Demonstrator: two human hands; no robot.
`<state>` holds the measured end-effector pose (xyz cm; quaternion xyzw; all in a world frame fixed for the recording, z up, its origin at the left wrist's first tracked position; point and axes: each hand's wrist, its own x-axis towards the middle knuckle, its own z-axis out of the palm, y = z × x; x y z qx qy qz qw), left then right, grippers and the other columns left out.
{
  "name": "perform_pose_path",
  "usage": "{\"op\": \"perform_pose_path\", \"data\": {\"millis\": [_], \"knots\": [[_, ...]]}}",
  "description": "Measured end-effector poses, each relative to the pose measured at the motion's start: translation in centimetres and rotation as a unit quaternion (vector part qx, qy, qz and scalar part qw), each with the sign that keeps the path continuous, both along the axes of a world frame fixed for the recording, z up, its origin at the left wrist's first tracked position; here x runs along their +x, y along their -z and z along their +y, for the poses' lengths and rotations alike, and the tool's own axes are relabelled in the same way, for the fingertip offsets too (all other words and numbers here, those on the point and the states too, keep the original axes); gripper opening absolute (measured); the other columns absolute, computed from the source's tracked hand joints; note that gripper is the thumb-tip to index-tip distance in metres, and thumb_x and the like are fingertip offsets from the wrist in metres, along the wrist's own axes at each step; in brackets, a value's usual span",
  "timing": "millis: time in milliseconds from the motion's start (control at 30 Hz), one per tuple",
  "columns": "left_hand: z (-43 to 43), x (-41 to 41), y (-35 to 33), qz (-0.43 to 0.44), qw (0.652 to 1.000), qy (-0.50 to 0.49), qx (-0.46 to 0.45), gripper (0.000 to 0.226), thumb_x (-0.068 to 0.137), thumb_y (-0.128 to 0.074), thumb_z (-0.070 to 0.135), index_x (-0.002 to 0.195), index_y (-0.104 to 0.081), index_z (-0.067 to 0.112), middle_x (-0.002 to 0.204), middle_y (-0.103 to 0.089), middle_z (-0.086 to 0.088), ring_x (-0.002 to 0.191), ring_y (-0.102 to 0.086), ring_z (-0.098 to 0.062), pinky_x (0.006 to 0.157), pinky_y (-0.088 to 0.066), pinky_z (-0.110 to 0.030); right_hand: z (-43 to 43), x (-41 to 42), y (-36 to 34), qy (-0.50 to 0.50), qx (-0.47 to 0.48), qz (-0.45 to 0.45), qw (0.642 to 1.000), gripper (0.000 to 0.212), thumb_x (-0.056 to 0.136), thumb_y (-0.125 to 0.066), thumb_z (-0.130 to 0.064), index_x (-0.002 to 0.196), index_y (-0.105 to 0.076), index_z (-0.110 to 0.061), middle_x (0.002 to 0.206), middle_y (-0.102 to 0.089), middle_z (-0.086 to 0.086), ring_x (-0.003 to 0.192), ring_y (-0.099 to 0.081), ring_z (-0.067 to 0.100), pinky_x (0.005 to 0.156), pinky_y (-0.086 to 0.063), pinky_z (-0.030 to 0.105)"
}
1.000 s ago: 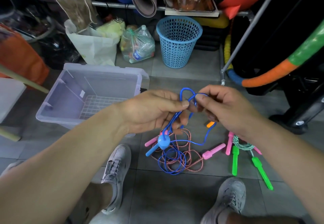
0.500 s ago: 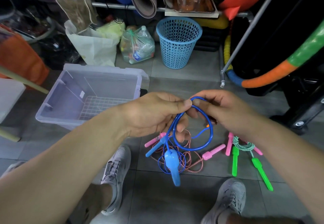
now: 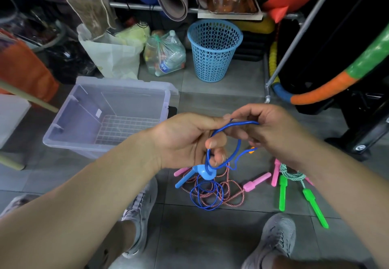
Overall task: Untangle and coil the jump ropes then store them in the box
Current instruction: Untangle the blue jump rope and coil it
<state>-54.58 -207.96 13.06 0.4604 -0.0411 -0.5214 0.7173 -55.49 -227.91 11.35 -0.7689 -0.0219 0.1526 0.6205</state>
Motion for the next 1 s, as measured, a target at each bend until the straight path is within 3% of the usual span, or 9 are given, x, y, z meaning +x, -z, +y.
{"op": "perform_pose_path", "data": {"millis": [133, 267, 333, 400, 467, 567, 733, 867, 1000], "knots": [[0.7, 0.5, -0.5, 0.058, 0.993, -0.037, -0.096, 0.029, 0.097, -0.044, 0.03, 0.078, -0.058, 0.014, 0.049, -0.052, 0.005, 0.056, -0.062, -0.018, 0.06, -0.053, -0.028, -1.0, 0.2, 0.2, -0.011, -0.008, 0.042, 0.999, 0.023, 0.076, -0.079, -0.023, 0.09, -0.069, -0.007, 0.059, -0.056, -0.002, 0.052, -0.044, 0.012, 0.055, -0.037, 0.029], [0.5, 1.3, -0.7, 0.062, 0.953, -0.217, -0.202, 0.031, 0.104, -0.035, 0.027, 0.082, -0.053, 0.016, 0.088, -0.076, -0.006, 0.096, -0.073, -0.028, 0.093, -0.055, -0.056, -0.6, -0.6, 1.4, -0.068, -0.163, 0.063, 0.982, 0.009, 0.094, -0.065, -0.014, 0.092, -0.064, -0.005, 0.068, -0.069, 0.003, 0.063, -0.064, 0.014, 0.067, -0.049, 0.029], [0.5, 1.9, -0.7, 0.025, 0.945, -0.272, -0.181, 0.034, 0.108, -0.03, 0.032, 0.093, -0.056, 0.017, 0.116, -0.073, -0.01, 0.111, -0.07, -0.029, 0.094, -0.051, -0.063, -0.1, -1.7, 1.1, -0.15, -0.262, 0.098, 0.948, 0.01, 0.097, -0.058, -0.018, 0.092, -0.059, -0.01, 0.078, -0.07, 0.008, 0.07, -0.071, 0.017, 0.053, -0.048, 0.023], [0.6, 2.3, -0.4, -0.013, 0.949, -0.287, -0.129, 0.034, 0.108, -0.032, 0.036, 0.118, -0.059, 0.018, 0.129, -0.068, -0.011, 0.116, -0.067, -0.03, 0.093, -0.053, -0.061, 0.6, -2.6, 0.3, -0.216, -0.295, 0.084, 0.927, 0.009, 0.096, -0.058, -0.021, 0.088, -0.059, -0.016, 0.076, -0.068, 0.004, 0.074, -0.072, 0.019, 0.054, -0.054, 0.034], [0.5, 2.1, 0.2, -0.062, 0.957, -0.277, -0.061, 0.035, 0.107, -0.034, 0.037, 0.133, -0.053, 0.025, 0.13, -0.068, -0.01, 0.115, -0.068, -0.032, 0.093, -0.053, -0.056, 0.7, -3.0, -1.0, -0.243, -0.294, 0.045, 0.923, 0.012, 0.093, -0.061, -0.02, 0.081, -0.062, -0.021, 0.068, -0.066, -0.003, 0.066, -0.067, 0.015, 0.063, -0.053, 0.032], [-0.2, 1.4, 1.0, -0.117, 0.959, -0.259, 0.022, 0.031, 0.107, -0.037, 0.031, 0.136, -0.05, 0.033, 0.127, -0.069, -0.008, 0.11, -0.07, -0.033, 0.099, -0.05, -0.05, 0.0, -2.7, -2.9, -0.222, -0.314, -0.023, 0.923, 0.014, 0.088, -0.065, -0.022, 0.075, -0.067, -0.023, 0.061, -0.063, -0.005, 0.057, -0.063, 0.006, 0.048, -0.045, 0.017], [-0.5, 0.3, 2.0, -0.206, 0.958, -0.159, 0.119, 0.039, 0.107, -0.04, 0.021, 0.145, -0.045, 0.031, 0.122, -0.071, -0.008, 0.098, -0.072, -0.033, 0.089, -0.055, -0.035, -1.5, -2.1, -4.4, -0.182, -0.075, -0.028, 0.98, 0.023, 0.085, -0.07, -0.001, 0.066, -0.065, -0.014, 0.051, -0.051, -0.002, 0.049, -0.045, 0.003, 0.049, -0.038, 0.015], [-0.5, -0.9, 1.7, -0.175, 0.978, -0.038, 0.104, 0.04, 0.108, -0.038, 0.024, 0.146, -0.044, 0.016, 0.114, -0.072, -0.02, 0.076, -0.064, -0.037, 0.098, -0.051, -0.058, -2.5, -0.6, -4.2, 0.012, 0.158, -0.041, 0.987, 0.01, 0.07, -0.076, -0.013, 0.065, -0.069, -0.017, 0.05, -0.043, 0.0, 0.048, -0.036, 0.013, 0.05, -0.034, 0.024], [-1.0, -1.7, 0.8, -0.094, 0.994, 0.047, -0.005, 0.04, 0.105, -0.04, 0.028, 0.142, -0.052, 0.015, 0.097, -0.069, -0.024, 0.055, -0.045, -0.022, 0.101, -0.049, -0.056, -2.3, 0.4, -2.3, 0.133, 0.104, -0.053, 0.984, 0.025, 0.096, -0.059, -0.013, 0.075, -0.071, -0.017, 0.056, -0.04, -0.002, 0.05, -0.033, 0.012, 0.053, -0.034, 0.028]]}}
